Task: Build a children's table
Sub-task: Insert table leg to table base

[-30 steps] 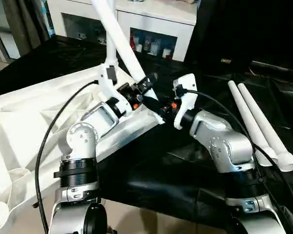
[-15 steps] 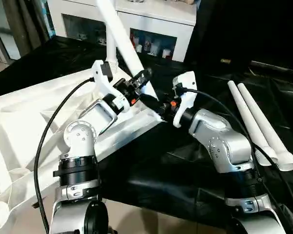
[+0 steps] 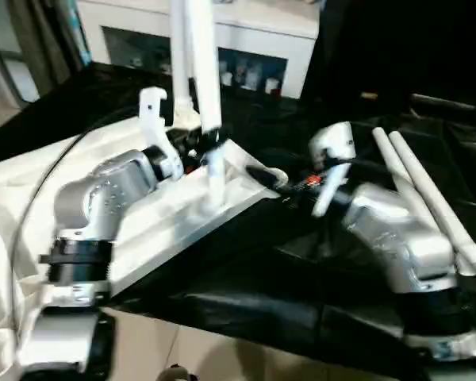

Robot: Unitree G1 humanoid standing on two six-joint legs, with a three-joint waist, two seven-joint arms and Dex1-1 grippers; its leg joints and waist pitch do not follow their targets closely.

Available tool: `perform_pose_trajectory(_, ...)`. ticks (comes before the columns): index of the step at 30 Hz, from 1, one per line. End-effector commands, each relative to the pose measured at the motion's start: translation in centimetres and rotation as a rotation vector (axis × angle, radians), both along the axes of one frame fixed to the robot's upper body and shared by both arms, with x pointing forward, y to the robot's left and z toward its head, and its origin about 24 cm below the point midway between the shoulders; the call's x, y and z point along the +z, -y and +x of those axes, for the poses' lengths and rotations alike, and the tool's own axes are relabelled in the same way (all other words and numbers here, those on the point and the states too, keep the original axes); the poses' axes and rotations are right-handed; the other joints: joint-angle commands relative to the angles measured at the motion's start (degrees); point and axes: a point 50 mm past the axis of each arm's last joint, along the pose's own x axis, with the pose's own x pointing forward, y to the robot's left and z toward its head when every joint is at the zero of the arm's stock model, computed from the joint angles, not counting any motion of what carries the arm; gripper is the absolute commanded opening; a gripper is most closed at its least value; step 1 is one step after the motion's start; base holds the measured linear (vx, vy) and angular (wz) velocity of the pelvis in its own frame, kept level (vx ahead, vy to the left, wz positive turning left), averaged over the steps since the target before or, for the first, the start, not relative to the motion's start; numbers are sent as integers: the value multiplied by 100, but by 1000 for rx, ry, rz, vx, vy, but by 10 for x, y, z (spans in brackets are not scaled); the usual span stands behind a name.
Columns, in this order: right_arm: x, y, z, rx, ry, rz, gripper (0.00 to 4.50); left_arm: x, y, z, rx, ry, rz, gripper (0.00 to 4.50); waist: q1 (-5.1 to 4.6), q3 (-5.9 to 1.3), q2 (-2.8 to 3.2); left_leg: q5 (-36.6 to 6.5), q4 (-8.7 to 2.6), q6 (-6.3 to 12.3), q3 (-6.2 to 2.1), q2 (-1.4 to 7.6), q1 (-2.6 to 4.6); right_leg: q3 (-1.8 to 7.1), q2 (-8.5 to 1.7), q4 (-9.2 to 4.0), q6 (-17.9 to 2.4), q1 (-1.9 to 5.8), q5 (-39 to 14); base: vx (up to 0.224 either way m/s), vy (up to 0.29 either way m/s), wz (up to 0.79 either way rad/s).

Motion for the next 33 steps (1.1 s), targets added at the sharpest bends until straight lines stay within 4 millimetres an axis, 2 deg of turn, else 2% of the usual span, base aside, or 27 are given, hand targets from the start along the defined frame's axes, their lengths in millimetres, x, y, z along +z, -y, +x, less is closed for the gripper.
perform_pose_trajectory(1, 10, 7, 4, -10, 168, -171, 306, 3, 9, -12, -164, -33, 0, 156, -2, -473, 98, -848, -406, -348, -116, 268, 135, 287, -430, -304, -1197, 330, -146, 0, 0, 0)
perform_pose_trajectory(2, 12, 8, 5, -7, 240, -257, 316, 2, 10, -16, -198, -47, 6, 156, -1, -462, 145, -857, -399, -330, -101, 271, 134, 302, -429, -320, -1227, 320, -175, 0, 0, 0)
perform_pose_trajectory(3, 13, 8, 6, 1, 297, -324, 325, 1, 10, -18, -229, -57, 15, 156, 12, -469, 141, -863, -395, -358, -109, 287, 134, 294, -453, -315, -1233, 307, -194, 0, 0, 0)
perform_pose_trajectory(4, 15, 9, 7, -1, 355, -372, 337, 0, 10, -20, -254, -66, 24, 156, -9, -466, 108, -824, -394, -326, -98, 268, 115, 292, -434, -324, -1242, 331, -195, 0, 0, 0)
perform_pose_trajectory(6, 22, 10, 9, -24, 485, -447, 356, -3, 12, -23, -294, -87, 32, 156, -30, -458, 112, -818, -385, -210, -92, 253, 111, 303, -419, -331, -1279, 340, -215, 0, 0, 0)
perform_pose_trajectory(7, 23, 10, 10, -28, 510, -466, 356, -3, 12, -24, -300, -91, 31, 156, -27, -462, 115, -797, -385, -205, -104, 270, 109, 298, -435, -320, -1292, 335, -215, 0, 0, 0)
perform_pose_trajectory(9, 30, 9, 15, -56, 724, -643, 359, -5, 15, -29, -341, -119, 9, 156, -65, -472, 92, -692, -366, -182, -89, 247, 108, 285, -400, -313, -1334, 344, -154, 0, 0, 0)
perform_pose_trajectory(10, 30, 9, 16, -58, 735, -652, 359, -5, 15, -29, -343, -120, 8, 156, -76, -459, 102, -695, -361, -175, -79, 237, 104, 290, -393, -321, -1354, 334, -215, 0, 0, 0)
perform_pose_trajectory(11, 33, 9, 18, -79, 848, -733, 359, -5, 18, -31, -360, -129, -6, 156, -71, -461, 86, -697, -355, -129, -81, 236, 107, 295, -390, -314, -1352, 345, -258, 0, 0, 0)
perform_pose_trajectory(12, 35, 9, 19, -85, 933, -778, 359, -4, 19, -33, -370, -135, -14, 156, -58, -453, 99, -688, -363, -155, -84, 248, 113, 289, -392, -323, -1337, 325, -318, 0, 0, 0)
perform_pose_trajectory(13, 37, 9, 19, -88, 948, -776, 359, -4, 19, -33, -372, -136, -14, 156, -71, -457, 91, -694, -353, -152, -70, 229, 121, 290, -369, -326, -1330, 328, -322, 0, 0, 0)
perform_pose_trajectory(14, 43, 8, 21, -112, 1028, -767, 359, -5, 21, -35, -383, -141, -13, 156, -72, -454, 53, -690, -352, -131, -70, 235, 110, 297, -382, -323, -1314, 335, -324, 0, 0, 0)
perform_pose_trajectory(15, 46, 8, 21, -118, 1052, -767, 359, -6, 22, -35, -384, -143, -12, 156, -67, -456, 20, -681, -352, -103, -66, 233, 109, 297, -384, -324, -1290, 336, -347, 0, 0, 0)
perform_pose_trajectory(16, 48, 8, 22, -123, 1094, -768, 359, -7, 22, -35, -386, -147, -11, 156, -76, -457, 49, -692, -344, -19, -69, 229, 109, 297, -360, -312, -1246, 337, -325, 0, 0, 0)
perform_pose_trajectory(17, 49, 7, 24, -121, 1105, -762, 359, -7, 23, -35, -388, -148, -11, 156, -79, -456, 51, -711, -341, 16, -67, 231, 114, 298, -350, -312, -1220, 332, -302, 0, 0, 0)
perform_pose_trajectory(21, 47, 5, 28, -119, 1184, -801, 359, -8, 25, -38, -405, -155, -9, 156, -99, -460, 60, -729, -328, 42, -68, 219, 105, 292, -329, -289, -1201, 331, -213, 0, 0, 0)
perform_pose_trajectory(24, 49, 3, 30, -130, 1240, -769, 359, -9, 28, -41, -425, -170, -6, 156, -112, -461, 38, -766, -321, 0, -62, 209, 104, 292, -329, -286, -1150, 328, -275, 0, 0, 0)
perform_pose_trajectory(27, 45, 1, 34, -104, 1294, -827, 359, -12, 29, -44, -447, -181, 13, 156, -116, -457, 51, -770, -320, 3, -68, 202, 94, 287, -309, -281, -1095, 321, -283, 0, 0, 0)
perform_pose_trajectory(33, 33, -2, 39, -43, 1323, -865, 359, -17, 33, -51, -501, -208, 55, 156, -206, -435, 40, -1091, -319, -110, -69, 194, 87, 290, -310, -307, -998, 306, -733, 0, 0, 0)
